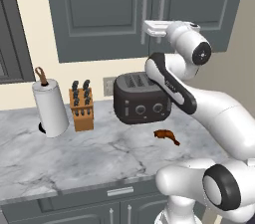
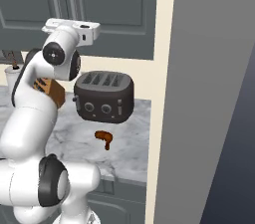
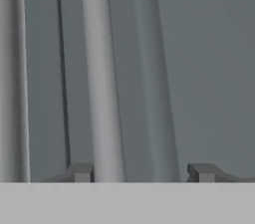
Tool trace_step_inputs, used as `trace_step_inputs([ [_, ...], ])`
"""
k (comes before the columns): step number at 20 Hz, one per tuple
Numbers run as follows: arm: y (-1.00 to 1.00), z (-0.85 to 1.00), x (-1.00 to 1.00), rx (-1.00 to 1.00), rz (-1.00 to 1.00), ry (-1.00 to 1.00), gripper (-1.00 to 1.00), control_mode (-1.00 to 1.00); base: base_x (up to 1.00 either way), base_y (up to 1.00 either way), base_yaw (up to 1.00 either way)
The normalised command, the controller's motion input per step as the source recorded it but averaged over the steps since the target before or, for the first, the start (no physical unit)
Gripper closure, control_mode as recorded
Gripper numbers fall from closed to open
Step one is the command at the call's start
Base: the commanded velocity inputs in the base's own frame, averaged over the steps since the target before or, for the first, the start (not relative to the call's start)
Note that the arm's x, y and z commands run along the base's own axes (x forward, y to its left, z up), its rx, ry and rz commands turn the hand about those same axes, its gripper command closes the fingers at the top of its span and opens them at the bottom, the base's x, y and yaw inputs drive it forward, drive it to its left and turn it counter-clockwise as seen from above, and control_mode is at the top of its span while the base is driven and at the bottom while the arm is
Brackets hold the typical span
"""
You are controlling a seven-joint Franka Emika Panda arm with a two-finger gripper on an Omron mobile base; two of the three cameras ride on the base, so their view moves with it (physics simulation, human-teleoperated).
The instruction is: Retrieve the tupperware from the cabinet, then place the raw meat into the tupperware to avoid contamination.
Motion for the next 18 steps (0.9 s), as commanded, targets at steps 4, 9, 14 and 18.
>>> trace_step_inputs([
  [4, -0.24, 0.02, -0.09, 0.01, 0.08, 0.04, 1.0, -1.0, 0.0, 0.0, 0.0],
  [9, -0.37, 0.15, -0.28, 0.04, 0.04, 0.04, 1.0, -1.0, 0.0, 0.0, 0.0],
  [14, -0.46, 0.2, -0.4, 0.05, 0.01, 0.03, 1.0, -1.0, 0.0, 0.0, 0.0],
  [18, -0.52, 0.2, -0.45, 0.06, 0.0, 0.03, 1.0, -1.0, 0.0, 0.0, 0.0],
])
